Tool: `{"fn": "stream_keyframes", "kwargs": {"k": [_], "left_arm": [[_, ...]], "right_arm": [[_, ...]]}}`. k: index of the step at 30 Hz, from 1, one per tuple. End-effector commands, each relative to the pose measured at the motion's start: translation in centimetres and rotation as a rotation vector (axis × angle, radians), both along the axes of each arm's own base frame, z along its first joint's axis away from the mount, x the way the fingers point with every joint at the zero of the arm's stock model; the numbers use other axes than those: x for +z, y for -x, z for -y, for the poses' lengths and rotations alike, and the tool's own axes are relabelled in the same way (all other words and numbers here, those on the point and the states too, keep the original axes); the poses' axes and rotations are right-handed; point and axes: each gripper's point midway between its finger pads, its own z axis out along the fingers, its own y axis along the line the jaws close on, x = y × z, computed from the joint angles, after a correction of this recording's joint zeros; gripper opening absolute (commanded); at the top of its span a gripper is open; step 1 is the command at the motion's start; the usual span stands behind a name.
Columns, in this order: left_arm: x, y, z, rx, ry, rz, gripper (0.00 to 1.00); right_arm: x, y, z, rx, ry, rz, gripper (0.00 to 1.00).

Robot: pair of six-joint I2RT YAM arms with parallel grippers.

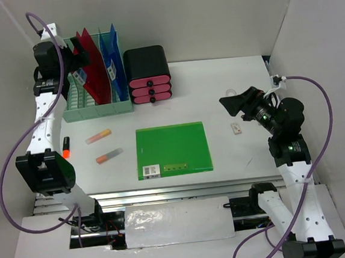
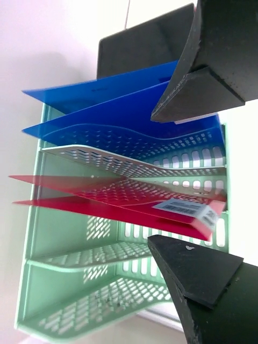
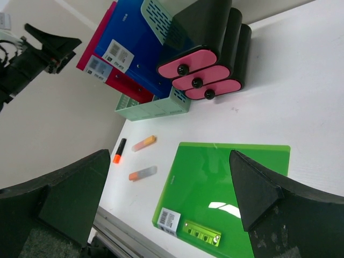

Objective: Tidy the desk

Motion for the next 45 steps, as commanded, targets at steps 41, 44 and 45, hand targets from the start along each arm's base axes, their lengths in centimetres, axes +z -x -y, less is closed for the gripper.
{"fn": "stream_keyframes", "kwargs": {"k": [41, 44, 45], "left_arm": [[-16.5, 25.5, 5.7, 0.008, 0.272, -0.515, 0.99], [-16.1, 25.6, 6.7, -0.067, 0.272, -0.480, 0.99], [-15.9, 25.6, 7.0, -0.086, 0.276, -0.467, 0.99]], "right_arm": [[-30.2, 6.2, -4.6, 0.262, -0.044, -0.817, 0.70], [-30.1, 6.2, -5.2, 0.306, -0.056, -0.809, 0.69], [-30.1, 6.5, -5.4, 0.320, -0.061, -0.812, 0.69]]}}
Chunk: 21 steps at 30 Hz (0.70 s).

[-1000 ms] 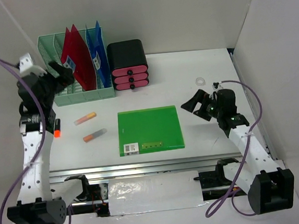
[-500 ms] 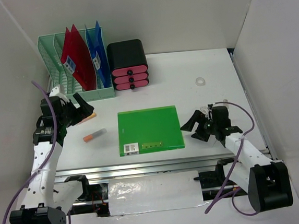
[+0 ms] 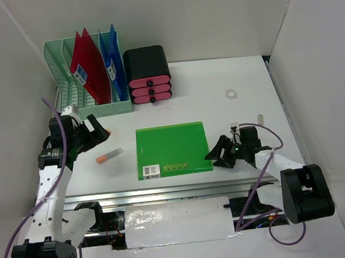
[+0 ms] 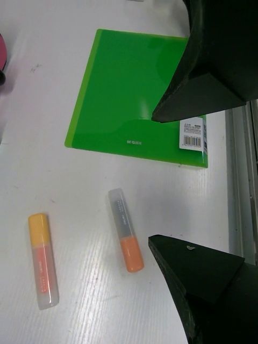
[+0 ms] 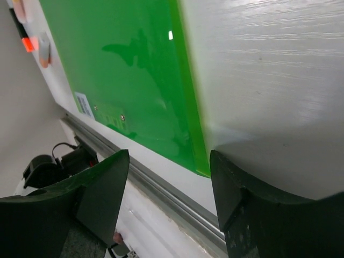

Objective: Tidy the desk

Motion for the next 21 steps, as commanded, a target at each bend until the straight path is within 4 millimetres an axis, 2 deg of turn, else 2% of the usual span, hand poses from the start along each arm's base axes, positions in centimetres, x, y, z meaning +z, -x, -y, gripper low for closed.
{"fn": "stream_keyframes", "kwargs": {"k": [1, 8, 17, 21], "left_arm": [[1.6, 0.0, 1.3, -0.096, 0.008, 0.095, 0.99], [1.7, 0.1, 2.5, -0.173, 0.041, 0.111, 1.00], [1.5, 0.1, 2.8, -0.188, 0.049, 0.110, 0.99], [1.4, 0.2, 3.1, -0.202, 0.060, 0.105, 0.99]], "right_arm": [[1.3, -0.6, -1.2, 0.077, -0.057, 0.110, 0.69], [2.0, -1.0, -2.0, 0.122, -0.110, 0.142, 0.66], [1.4, -0.2, -3.4, 0.168, -0.198, 0.092, 0.56], [1.0, 0.0, -4.0, 0.172, -0.217, 0.081, 0.55]]}}
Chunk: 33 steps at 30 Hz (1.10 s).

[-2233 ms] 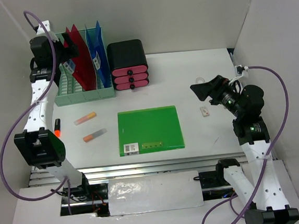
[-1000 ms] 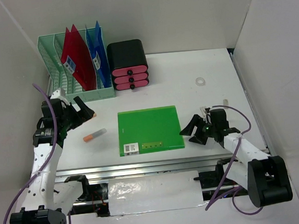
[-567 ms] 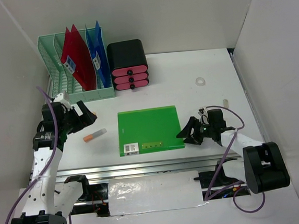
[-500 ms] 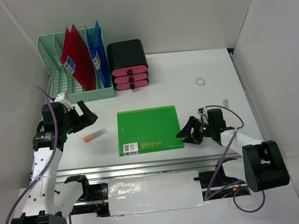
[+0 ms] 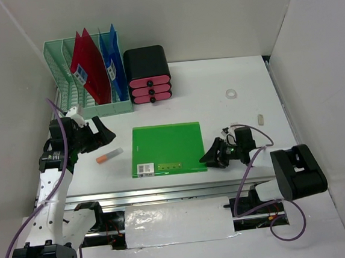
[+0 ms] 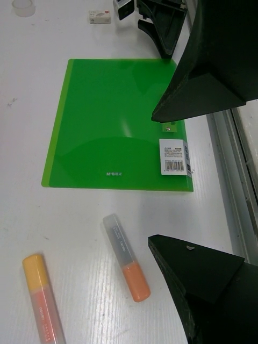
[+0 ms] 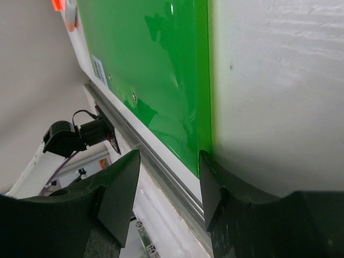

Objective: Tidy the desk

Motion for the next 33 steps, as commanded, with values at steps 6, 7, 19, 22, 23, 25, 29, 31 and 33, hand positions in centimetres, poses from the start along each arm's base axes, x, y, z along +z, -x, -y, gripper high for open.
{"fn": "stream_keyframes", "kwargs": {"k": [6, 7, 19, 22, 23, 25, 29, 31, 33], "left_arm": [[0.8, -0.3, 0.8, -0.056, 0.012, 0.053, 0.99], [0.9, -0.3, 0.8, -0.057, 0.014, 0.054, 0.99], [0.9, -0.2, 1.1, -0.066, 0.019, 0.058, 1.00], [0.9, 0.1, 1.2, -0.052, 0.023, 0.050, 0.99], [0.9, 0.1, 1.0, -0.040, 0.020, 0.044, 1.00], [0.3, 0.6, 1.0, -0.007, 0.046, 0.003, 1.00], [-0.4, 1.7, 2.2, 0.058, 0.193, -0.043, 0.99], [-1.0, 2.7, 2.9, 0.078, 0.271, -0.042, 1.00], [-0.7, 2.9, 3.8, 0.119, 0.393, -0.033, 1.00]], "right_arm": [[0.5, -0.2, -1.9, 0.026, -0.050, 0.033, 0.57], [0.8, -0.2, -2.4, 0.034, -0.074, 0.037, 0.56], [1.7, 0.4, -5.0, 0.036, -0.253, 0.022, 0.00], [3.5, 0.1, -5.0, 0.006, -0.289, 0.073, 0.00], [4.9, 0.2, -5.2, 0.014, -0.307, 0.125, 0.00], [6.1, 0.2, -5.1, -0.006, -0.312, 0.149, 0.00], [12.2, -0.4, -4.5, -0.060, -0.335, 0.365, 0.00], [12.2, -0.6, -3.9, -0.103, -0.264, 0.362, 0.00], [15.0, -1.2, -3.2, -0.159, -0.236, 0.435, 0.00]]}}
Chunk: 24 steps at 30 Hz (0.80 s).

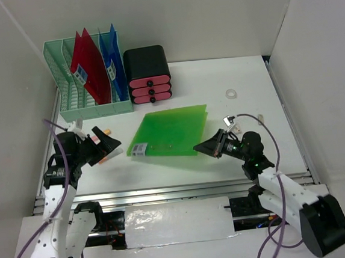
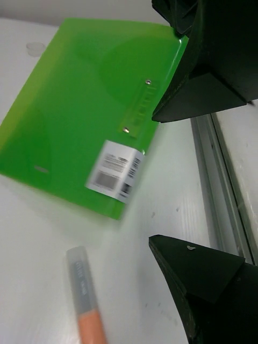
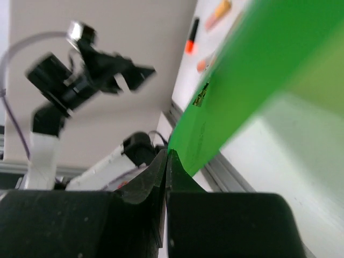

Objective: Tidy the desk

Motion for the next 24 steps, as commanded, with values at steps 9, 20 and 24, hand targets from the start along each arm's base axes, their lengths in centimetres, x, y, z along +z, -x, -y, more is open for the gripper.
{"fn": "stream_keyframes", "kwargs": {"k": [9, 20, 24], "left_arm": [[-0.7, 0.2, 3.2, 0.168, 0.494, 0.005, 1.00], [-2.9, -2.6, 9.4, 0.123, 0.622, -0.191, 0.99], [-4.2, -2.6, 10.1, 0.160, 0.606, -0.224, 1.00]], "right_arm": [[6.0, -0.5, 0.8, -0.098, -0.001, 0.103, 0.00], [8.0, 0.9, 0.7, -0.098, -0.103, 0.177, 0.00], [8.5, 0.9, 0.8, -0.104, -0.104, 0.198, 0.00]]}}
